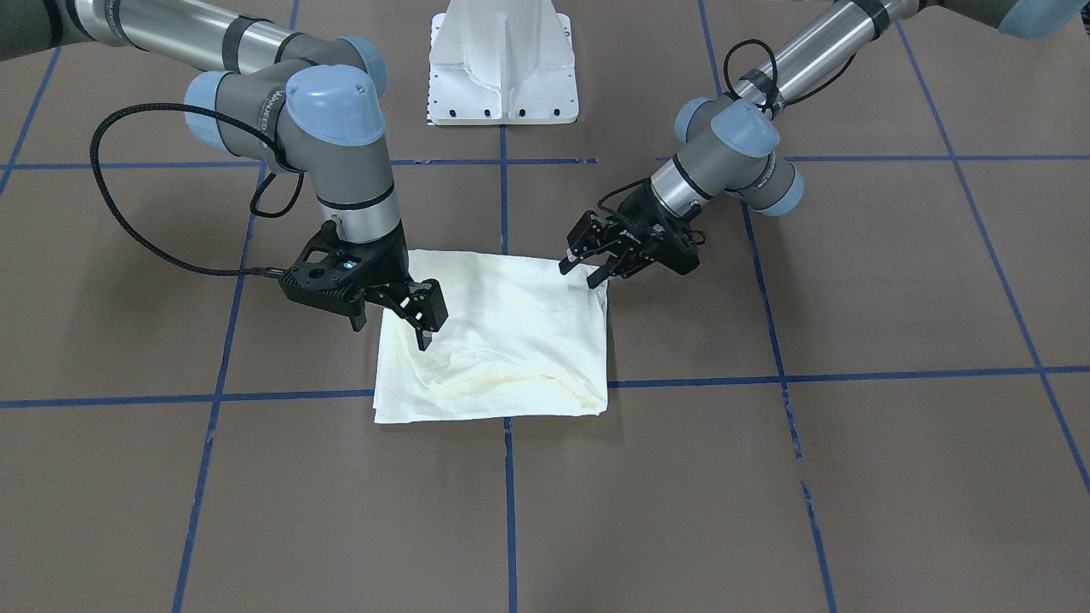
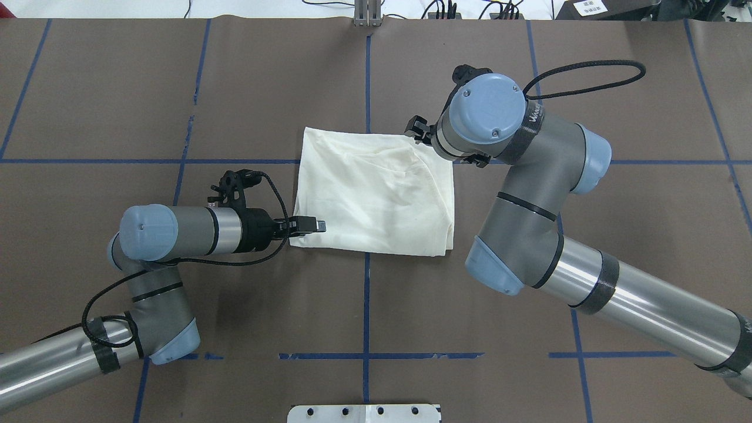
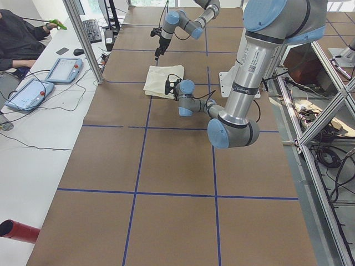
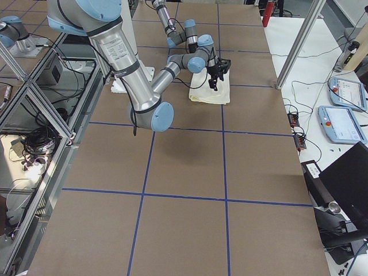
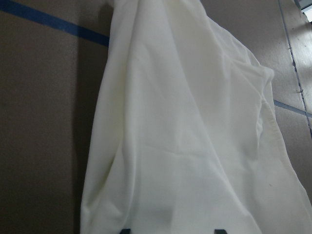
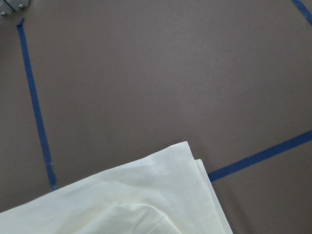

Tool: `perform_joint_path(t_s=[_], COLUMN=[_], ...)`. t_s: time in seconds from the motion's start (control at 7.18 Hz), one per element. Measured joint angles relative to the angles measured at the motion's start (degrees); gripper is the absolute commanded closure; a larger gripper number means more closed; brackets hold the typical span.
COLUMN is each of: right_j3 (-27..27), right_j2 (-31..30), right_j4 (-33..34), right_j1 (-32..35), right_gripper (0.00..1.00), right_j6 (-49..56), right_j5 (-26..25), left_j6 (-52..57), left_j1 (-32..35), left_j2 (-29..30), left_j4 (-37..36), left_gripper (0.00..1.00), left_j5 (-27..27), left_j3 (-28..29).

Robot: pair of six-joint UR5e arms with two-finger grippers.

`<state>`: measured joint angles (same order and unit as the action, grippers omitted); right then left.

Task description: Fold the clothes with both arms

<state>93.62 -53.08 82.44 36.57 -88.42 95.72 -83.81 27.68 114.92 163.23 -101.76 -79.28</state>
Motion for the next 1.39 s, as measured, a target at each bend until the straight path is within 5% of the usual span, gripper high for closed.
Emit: perform_joint_path(t_s=[0.14, 0.28, 0.42, 0.7, 1.11, 1.39], right_j3=[0.02, 0.04, 0.10, 0.25, 5.04, 9.90], right_j2=[0.00, 0.00, 0.03, 0.13, -4.21, -9.21], right_j4=[0.00, 0.00, 0.00, 0.41, 6.93, 16.48], right_j1=[-0.04, -0.06, 0.02, 1.74, 11.06, 21.75], right_gripper=[0.00, 0.00, 0.00, 0.00, 0.00, 0.00], right_j6=[0.00, 0.02, 0.25, 4.81, 20.85, 44.06], right_j5=[0.00, 0.01, 0.19, 2.64, 13.29, 20.65], left_j6=[0.03, 0.04, 0.09, 2.05, 15.93, 34.86], left_j1=[-0.10, -0.14, 0.00, 2.57, 10.73, 18.76], left_j2=[-0.02, -0.04, 0.00, 0.11, -1.75, -5.45], left_j4=[-0.01, -0.07, -0.40, -6.96, -36.44, -59.36], left_gripper=[0.32, 0.08, 0.00, 0.00, 0.00, 0.00], left_j5=[0.04, -0.03, -0.15, -1.23, -5.31, -5.74], left_j3=[0.01, -0.14, -0.71, -3.73, -21.07, -33.43])
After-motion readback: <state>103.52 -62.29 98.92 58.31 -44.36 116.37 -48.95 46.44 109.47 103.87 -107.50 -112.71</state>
